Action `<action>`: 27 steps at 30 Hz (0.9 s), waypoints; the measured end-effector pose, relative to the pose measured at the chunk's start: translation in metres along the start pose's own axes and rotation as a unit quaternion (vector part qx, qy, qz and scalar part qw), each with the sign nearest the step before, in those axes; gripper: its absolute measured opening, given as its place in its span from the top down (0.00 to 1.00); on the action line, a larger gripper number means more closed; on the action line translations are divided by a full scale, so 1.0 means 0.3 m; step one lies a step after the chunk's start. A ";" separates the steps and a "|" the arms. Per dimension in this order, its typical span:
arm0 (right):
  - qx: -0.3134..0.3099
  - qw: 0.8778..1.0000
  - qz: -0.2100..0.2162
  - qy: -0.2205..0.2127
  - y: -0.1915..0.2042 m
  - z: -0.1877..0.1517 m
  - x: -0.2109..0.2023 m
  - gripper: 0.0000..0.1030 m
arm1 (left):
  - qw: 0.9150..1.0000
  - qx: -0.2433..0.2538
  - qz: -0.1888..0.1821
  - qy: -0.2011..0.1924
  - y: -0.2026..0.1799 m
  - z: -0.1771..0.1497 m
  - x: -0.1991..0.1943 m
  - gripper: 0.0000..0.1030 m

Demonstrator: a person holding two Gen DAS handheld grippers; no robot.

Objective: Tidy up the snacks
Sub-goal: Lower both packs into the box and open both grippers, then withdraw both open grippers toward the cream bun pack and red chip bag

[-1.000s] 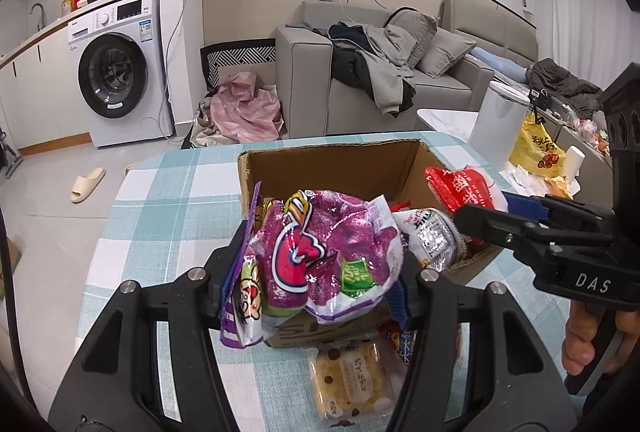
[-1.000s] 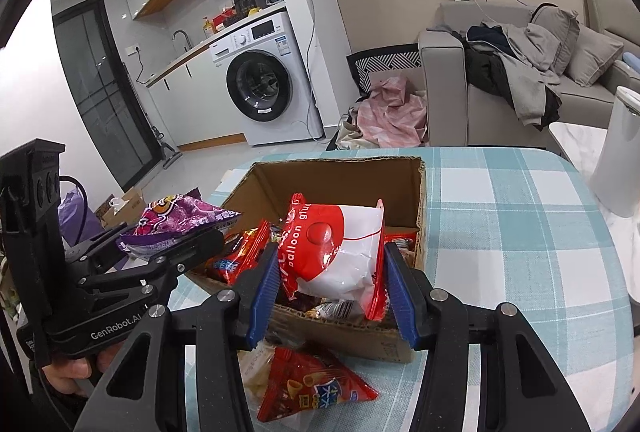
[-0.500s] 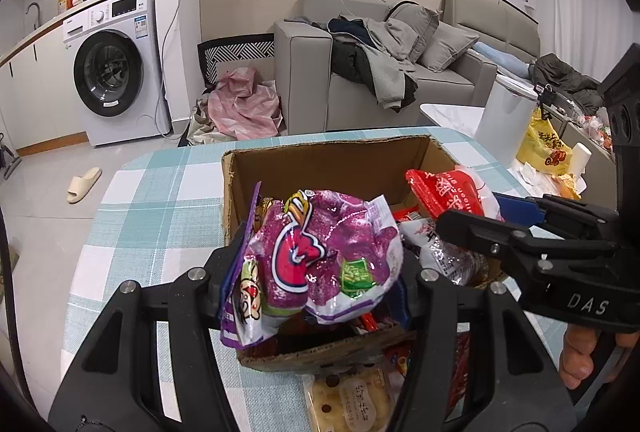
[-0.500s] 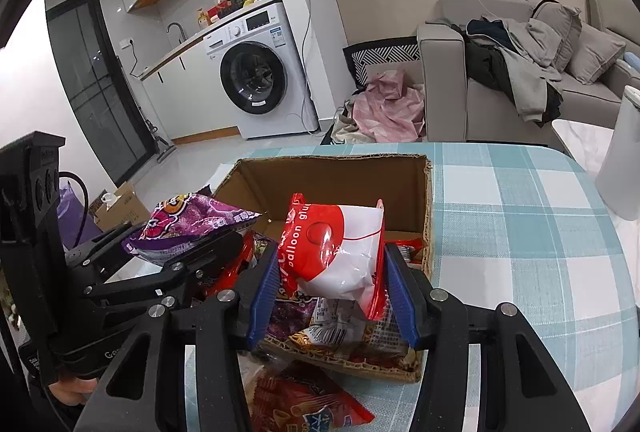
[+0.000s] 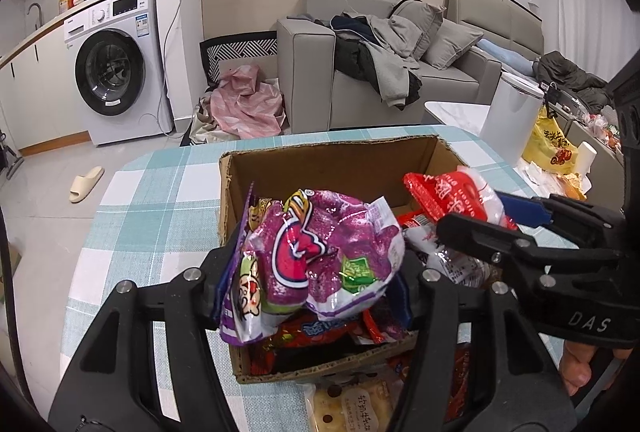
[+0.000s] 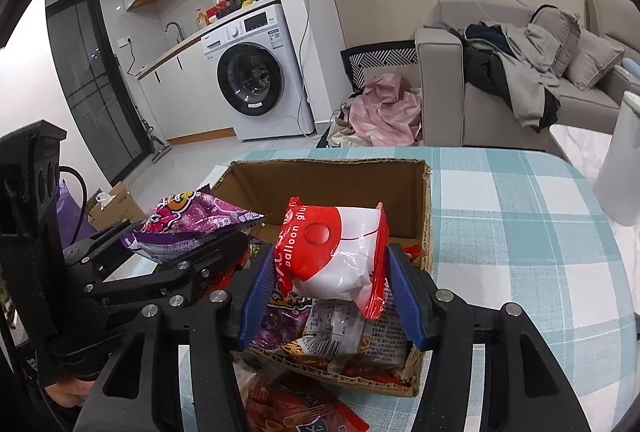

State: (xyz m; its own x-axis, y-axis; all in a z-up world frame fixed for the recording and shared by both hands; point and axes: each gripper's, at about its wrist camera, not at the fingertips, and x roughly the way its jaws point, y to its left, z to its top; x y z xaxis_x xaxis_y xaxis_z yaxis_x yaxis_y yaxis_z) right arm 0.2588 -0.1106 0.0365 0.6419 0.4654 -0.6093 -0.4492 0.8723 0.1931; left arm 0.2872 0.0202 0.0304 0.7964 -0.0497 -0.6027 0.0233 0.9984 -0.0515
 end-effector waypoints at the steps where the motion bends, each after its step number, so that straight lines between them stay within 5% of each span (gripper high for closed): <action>1: -0.002 1.000 -0.001 -0.002 0.001 -0.002 -0.007 0.45 | 1.000 0.003 -0.001 0.000 -0.002 -0.001 -0.002 0.44; 9: 0.002 1.000 -0.001 -0.012 -0.022 -0.022 -0.064 0.34 | 1.000 0.026 0.003 0.004 -0.034 -0.016 -0.051 0.38; 13: 0.012 1.000 0.000 -0.026 -0.039 -0.040 -0.113 0.15 | 1.000 0.027 0.008 -0.012 -0.036 -0.025 -0.102 0.18; 17: 0.024 0.999 0.001 -0.028 -0.059 -0.056 -0.145 0.06 | 1.000 0.016 -0.007 -0.010 -0.026 -0.028 -0.144 0.15; 21: 0.033 0.999 0.001 -0.025 -0.072 -0.071 -0.161 0.02 | 1.000 0.005 0.000 -0.020 -0.014 -0.033 -0.192 0.01; 27: 0.034 0.999 0.004 -0.019 -0.068 -0.103 -0.182 0.01 | 1.000 -0.001 0.003 -0.027 0.010 -0.067 -0.263 0.01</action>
State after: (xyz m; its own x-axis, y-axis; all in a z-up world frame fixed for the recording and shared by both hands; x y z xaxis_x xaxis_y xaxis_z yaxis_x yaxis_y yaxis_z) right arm 0.2137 -0.1584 0.0422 0.6620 0.4769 -0.5783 -0.4127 0.8759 0.2499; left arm 0.2123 0.0265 0.0616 0.8282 -0.0428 -0.5587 0.0177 0.9986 -0.0502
